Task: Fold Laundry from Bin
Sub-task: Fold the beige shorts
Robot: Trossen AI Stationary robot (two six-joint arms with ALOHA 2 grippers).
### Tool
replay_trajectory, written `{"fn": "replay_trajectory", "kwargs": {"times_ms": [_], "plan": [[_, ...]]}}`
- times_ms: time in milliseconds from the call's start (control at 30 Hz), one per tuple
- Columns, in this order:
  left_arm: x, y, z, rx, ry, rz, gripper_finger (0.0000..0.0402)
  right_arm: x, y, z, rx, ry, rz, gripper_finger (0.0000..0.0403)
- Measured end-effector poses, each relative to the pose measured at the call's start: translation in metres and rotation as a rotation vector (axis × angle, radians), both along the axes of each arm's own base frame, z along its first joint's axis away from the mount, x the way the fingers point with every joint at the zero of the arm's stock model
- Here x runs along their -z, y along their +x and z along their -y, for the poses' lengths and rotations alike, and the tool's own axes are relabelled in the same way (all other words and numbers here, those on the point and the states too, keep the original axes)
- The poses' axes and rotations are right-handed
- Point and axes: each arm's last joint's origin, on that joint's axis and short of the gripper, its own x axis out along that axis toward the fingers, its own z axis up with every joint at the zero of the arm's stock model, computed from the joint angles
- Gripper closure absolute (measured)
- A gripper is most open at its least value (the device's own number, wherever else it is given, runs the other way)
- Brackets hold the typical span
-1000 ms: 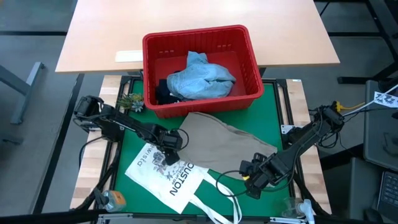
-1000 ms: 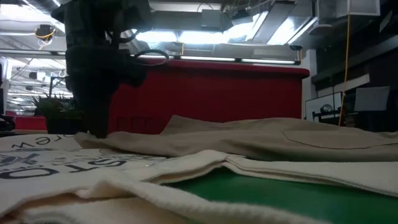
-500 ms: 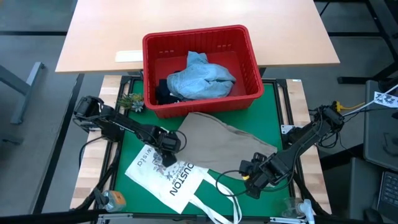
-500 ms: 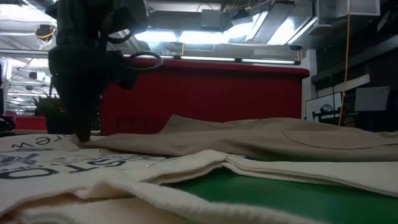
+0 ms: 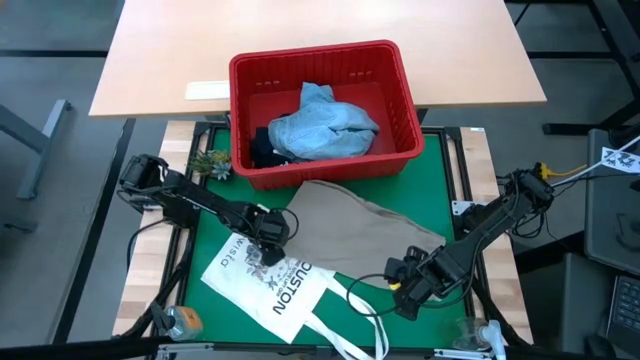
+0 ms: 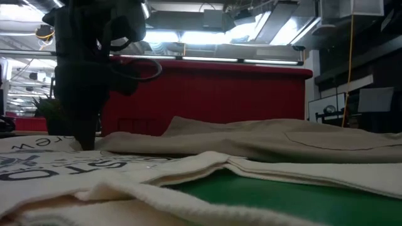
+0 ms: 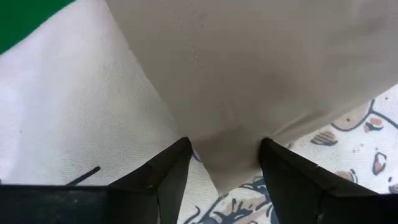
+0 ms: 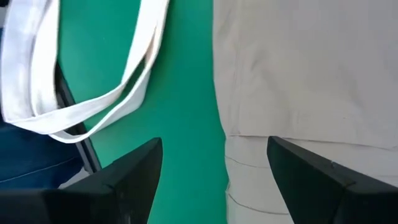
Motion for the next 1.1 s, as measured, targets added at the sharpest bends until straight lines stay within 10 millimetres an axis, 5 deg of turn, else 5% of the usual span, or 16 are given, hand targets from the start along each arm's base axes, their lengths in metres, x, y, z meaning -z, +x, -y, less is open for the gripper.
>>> {"fn": "replay_trajectory", "kwargs": {"times_ms": [500,767,1100], "plan": [[-0.010,0.009,0.002,0.007,-0.014,0.023,0.0393,0.000,0.000,0.000,0.000,0.001,0.003,0.0112],[-0.031,0.016,0.004,0.009,-0.008,0.002,0.0392,0.000,0.000,0.000,0.001,0.000,0.003,0.0112],[-0.079,0.050,0.013,0.066,-0.062,0.228,0.0398,0.000,0.002,0.002,0.025,-0.065,0.062,0.0112]]}}
